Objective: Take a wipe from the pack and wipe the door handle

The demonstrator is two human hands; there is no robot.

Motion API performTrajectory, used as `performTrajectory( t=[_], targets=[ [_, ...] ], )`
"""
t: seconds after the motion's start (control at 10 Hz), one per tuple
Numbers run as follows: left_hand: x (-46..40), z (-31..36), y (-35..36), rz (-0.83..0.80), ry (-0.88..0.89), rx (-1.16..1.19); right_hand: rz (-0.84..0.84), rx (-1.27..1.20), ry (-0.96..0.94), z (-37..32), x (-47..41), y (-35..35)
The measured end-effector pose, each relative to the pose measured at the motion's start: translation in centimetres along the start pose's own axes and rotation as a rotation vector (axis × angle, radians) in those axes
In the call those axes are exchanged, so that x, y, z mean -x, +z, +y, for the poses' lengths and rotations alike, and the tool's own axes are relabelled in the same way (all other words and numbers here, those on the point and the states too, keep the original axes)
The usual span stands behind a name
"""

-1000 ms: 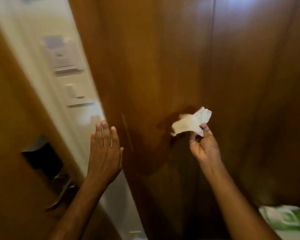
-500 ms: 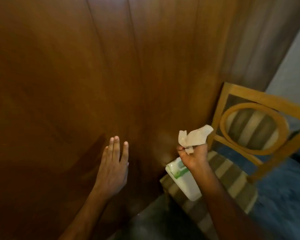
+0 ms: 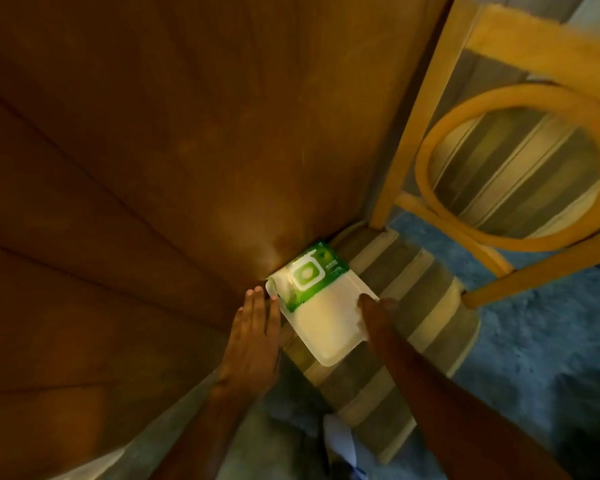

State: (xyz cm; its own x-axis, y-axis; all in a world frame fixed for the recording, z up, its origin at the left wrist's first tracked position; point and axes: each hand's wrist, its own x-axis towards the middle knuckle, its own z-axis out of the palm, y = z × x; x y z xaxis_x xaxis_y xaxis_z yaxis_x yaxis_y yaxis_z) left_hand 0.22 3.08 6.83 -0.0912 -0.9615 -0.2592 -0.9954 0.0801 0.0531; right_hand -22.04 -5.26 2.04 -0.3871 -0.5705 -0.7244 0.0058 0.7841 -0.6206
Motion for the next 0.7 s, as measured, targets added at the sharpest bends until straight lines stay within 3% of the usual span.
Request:
performTrajectory(
  t=[0.2, 0.4, 0.5, 0.6, 0.7],
  targets=[
    [-3.8, 0.9, 4.1, -0.118, -0.056, 0.056, -0.085, 0.278, -0.012, 4.3, -6.0, 3.2],
    [-5.0, 0.4, 5.2, -0.131, -0.072, 0.072, 0.076, 0.550, -0.104, 6.0, -7.5, 4.2],
    [-5.5, -0.4, 4.2, -0.115, -0.069, 0.034, 0.070, 1.006, -0.282, 5.3, -7.4, 3.9],
    [-5.6, -0.7, 3.1, -0.120, -0.080, 0.033, 0.041, 1.068, -0.327, 4.0, -6.3, 3.7],
    [-3.9, -0.9, 1.0, -0.072, -0.025, 0.020, -0.017, 0.922, -0.291, 2.7, -4.0, 2.1]
  ],
)
